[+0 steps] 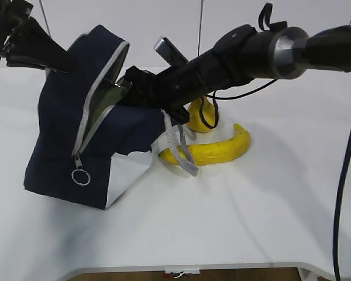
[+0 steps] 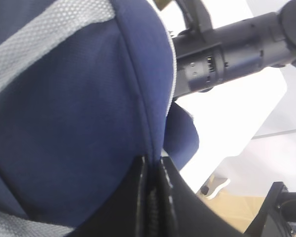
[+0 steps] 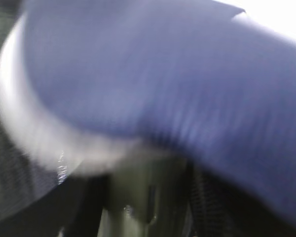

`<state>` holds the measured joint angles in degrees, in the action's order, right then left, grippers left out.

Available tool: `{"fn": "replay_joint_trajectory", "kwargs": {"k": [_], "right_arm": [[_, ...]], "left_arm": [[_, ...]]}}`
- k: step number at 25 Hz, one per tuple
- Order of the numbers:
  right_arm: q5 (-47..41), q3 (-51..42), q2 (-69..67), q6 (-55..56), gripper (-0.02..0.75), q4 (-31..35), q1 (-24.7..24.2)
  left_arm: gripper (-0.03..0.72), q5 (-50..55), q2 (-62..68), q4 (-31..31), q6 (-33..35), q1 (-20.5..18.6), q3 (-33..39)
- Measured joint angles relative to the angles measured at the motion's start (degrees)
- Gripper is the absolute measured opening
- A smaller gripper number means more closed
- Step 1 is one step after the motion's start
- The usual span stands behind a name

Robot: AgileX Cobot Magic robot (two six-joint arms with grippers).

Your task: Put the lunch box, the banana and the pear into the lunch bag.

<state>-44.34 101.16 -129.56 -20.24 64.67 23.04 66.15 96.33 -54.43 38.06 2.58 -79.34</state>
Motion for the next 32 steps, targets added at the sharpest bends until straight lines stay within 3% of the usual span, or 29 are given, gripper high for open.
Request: {"fn": "replay_joint_trajectory", "kwargs": {"k": [27, 32], "right_arm": [[1.8, 0.4, -4.2, 0.3, 0.384, 2.1, 0.4], [1.0, 0.4, -4.3, 0.4, 0.418, 2.1, 0.4]], "left_arm": [[0.008, 0.0, 1.9, 3.2, 0.0, 0.0, -0.1], [0.008, 0.0, 2.0, 3.2, 0.0, 0.0, -0.1]]}}
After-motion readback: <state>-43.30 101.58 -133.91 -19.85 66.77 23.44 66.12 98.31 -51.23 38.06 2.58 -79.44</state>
